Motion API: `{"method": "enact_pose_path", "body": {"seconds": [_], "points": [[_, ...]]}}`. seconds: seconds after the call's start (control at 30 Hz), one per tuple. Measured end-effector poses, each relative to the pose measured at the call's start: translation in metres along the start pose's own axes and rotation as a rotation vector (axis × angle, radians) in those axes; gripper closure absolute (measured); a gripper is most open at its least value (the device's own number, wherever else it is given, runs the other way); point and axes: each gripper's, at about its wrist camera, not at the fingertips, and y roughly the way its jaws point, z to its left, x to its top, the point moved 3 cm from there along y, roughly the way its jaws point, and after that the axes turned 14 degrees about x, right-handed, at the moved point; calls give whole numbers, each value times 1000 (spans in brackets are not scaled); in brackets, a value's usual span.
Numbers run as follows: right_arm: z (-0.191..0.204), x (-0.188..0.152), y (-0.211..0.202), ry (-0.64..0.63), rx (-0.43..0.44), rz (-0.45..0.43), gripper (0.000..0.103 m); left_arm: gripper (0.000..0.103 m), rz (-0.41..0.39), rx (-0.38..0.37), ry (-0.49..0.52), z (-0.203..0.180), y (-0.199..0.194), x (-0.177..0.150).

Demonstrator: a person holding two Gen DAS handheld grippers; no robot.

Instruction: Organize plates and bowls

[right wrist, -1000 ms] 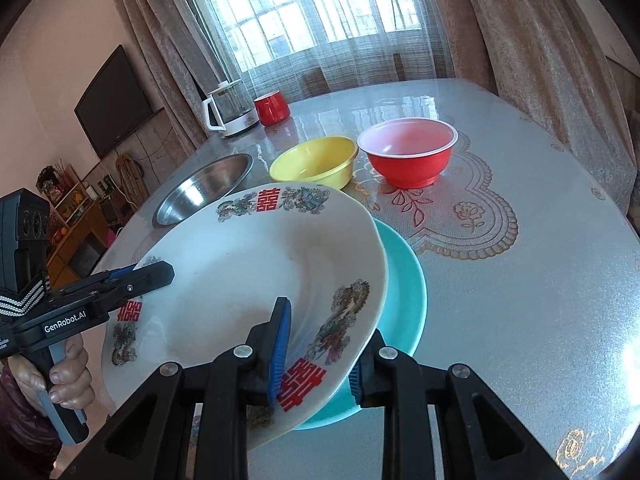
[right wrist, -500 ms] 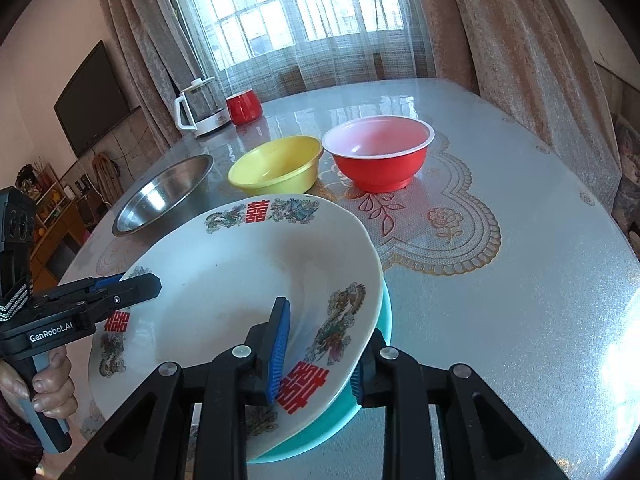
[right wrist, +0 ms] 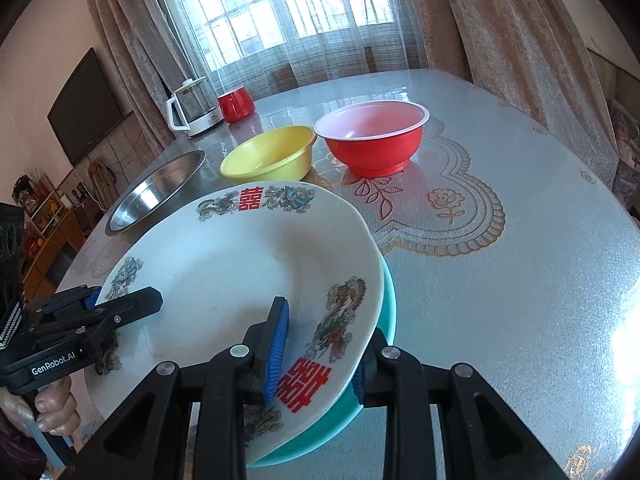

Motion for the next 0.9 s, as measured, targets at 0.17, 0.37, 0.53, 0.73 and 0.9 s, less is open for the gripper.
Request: {"method": "enact_pose_path", "body": {"seconds": [0.17,0.37,0.53,0.73,0.9], "points": [[0,-1,-2,12,-16,8,73,69,-12,14,-26,7,-6,0],[4,-5,-6,29,-12,19,70,66,-16,-10,-99,22,-14,-3],[8,-9,-17,27,-21,-3,70,67,-32,-8,-104,21,-21,-7],[16,-12,-23,-35,-82,-39,71,70,-38,-15,-87,13,-23,-12],[14,-10,-23,-38,-110,-53,73,69,-45,3,-62,4,-23,-17]]}}
